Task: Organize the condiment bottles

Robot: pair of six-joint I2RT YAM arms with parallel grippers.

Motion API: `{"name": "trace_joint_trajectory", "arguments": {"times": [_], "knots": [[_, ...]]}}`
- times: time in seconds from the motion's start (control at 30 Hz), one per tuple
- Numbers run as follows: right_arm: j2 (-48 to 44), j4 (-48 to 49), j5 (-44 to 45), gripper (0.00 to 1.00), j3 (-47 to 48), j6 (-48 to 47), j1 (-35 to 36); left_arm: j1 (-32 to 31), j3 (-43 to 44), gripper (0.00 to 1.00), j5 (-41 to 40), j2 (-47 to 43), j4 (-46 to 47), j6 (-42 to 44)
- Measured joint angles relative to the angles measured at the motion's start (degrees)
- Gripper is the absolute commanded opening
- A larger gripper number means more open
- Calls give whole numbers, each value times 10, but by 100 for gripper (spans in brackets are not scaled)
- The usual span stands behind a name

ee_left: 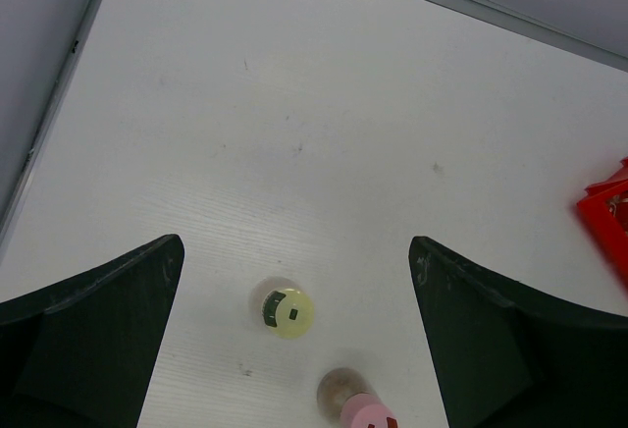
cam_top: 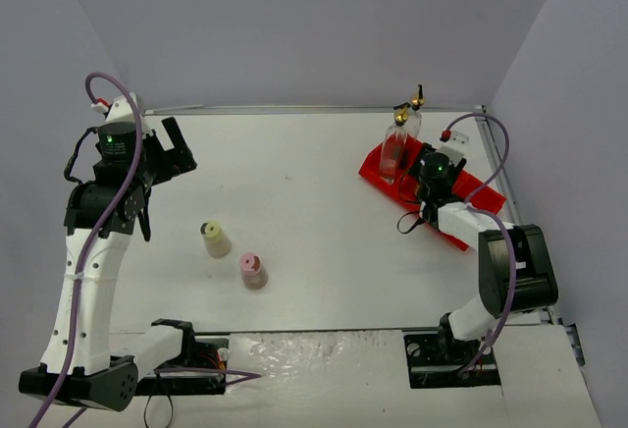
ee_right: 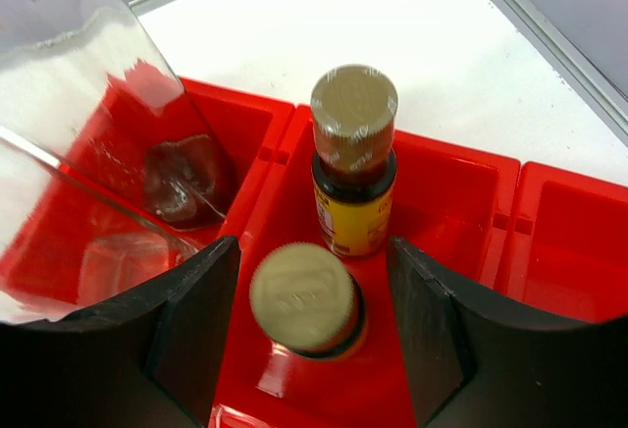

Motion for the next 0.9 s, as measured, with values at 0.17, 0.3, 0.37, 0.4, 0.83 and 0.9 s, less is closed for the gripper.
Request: {"name": "trace_joint_trajectory", "arguments": {"times": [0.17,0.3,0.37,0.4,0.83,0.9], "knots": [[-1,-12,12,73,16,3,0,0,0,97,0,0,0,0],[-11,-37,21,74,21,6,1,0,0,97,0,0,0,0],[-21,-51,27,75,21,9,2,0,0,97,0,0,0,0],[-29,-63,30,75,21,11,4,0,0,97,0,0,0,0],[-201,-274,49,85,98,30,121,0,-1,97,0,0,0,0],[-213,-306,11,87,126,34,162,0,-4,97,0,0,1,0]]}}
